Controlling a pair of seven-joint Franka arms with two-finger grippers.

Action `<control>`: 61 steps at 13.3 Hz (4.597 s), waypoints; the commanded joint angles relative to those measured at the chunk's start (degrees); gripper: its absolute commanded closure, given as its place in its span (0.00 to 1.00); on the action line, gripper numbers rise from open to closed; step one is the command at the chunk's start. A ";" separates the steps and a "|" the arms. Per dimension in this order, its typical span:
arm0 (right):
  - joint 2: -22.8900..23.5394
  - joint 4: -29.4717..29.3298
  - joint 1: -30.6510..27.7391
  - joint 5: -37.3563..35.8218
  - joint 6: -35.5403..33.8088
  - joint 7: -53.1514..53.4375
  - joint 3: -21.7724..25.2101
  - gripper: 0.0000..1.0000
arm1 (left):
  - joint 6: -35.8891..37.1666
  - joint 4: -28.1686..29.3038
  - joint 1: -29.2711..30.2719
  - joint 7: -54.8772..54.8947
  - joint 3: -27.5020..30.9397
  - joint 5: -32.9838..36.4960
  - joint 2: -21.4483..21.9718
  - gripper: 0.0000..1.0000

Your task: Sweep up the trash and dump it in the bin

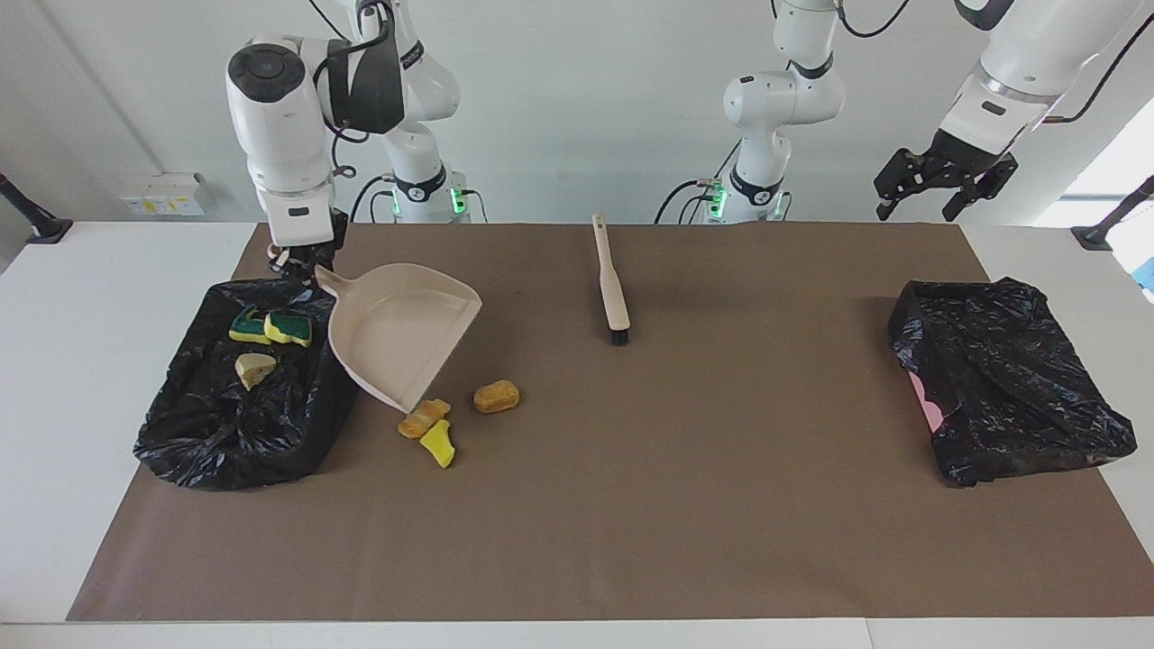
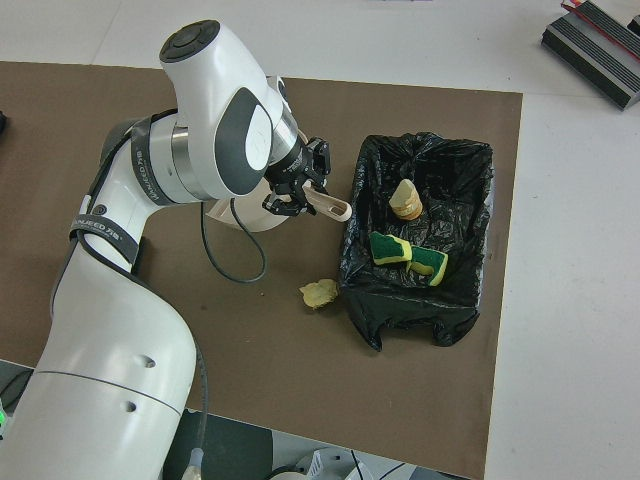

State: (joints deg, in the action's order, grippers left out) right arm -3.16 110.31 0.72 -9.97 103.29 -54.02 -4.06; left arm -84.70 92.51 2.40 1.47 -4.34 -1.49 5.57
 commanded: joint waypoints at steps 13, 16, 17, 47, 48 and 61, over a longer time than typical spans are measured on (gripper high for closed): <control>21.51 -14.13 21.77 11.81 13.16 62.05 0.20 1.00 | -2.04 3.21 0.24 0.64 0.04 -0.62 2.07 0.00; 29.32 -22.30 25.64 13.04 10.28 76.64 0.20 1.00 | -2.04 3.21 0.24 0.64 0.04 -0.62 2.07 0.00; 32.05 -25.98 26.43 13.65 9.74 80.00 0.20 1.00 | -2.04 3.21 0.24 0.64 0.04 -0.62 2.07 0.00; 2.37 15.72 41.72 21.48 19.13 94.97 -1.47 0.00 | -32.71 2.07 -23.04 -23.42 -0.49 -1.85 -16.46 0.00; 3.24 16.16 42.52 21.48 20.71 95.23 -1.47 0.00 | -33.68 2.06 -25.40 -25.44 -0.49 -1.68 -18.65 0.00; 8.70 16.34 44.28 21.48 25.65 95.94 -1.56 0.58 | -42.55 9.54 -35.44 -32.74 -0.58 -2.82 -26.30 0.00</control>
State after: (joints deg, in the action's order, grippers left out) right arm 5.72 126.33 44.83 10.18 128.09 40.88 -5.56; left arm -124.56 100.56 -31.05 -29.52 -5.93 -3.60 -20.10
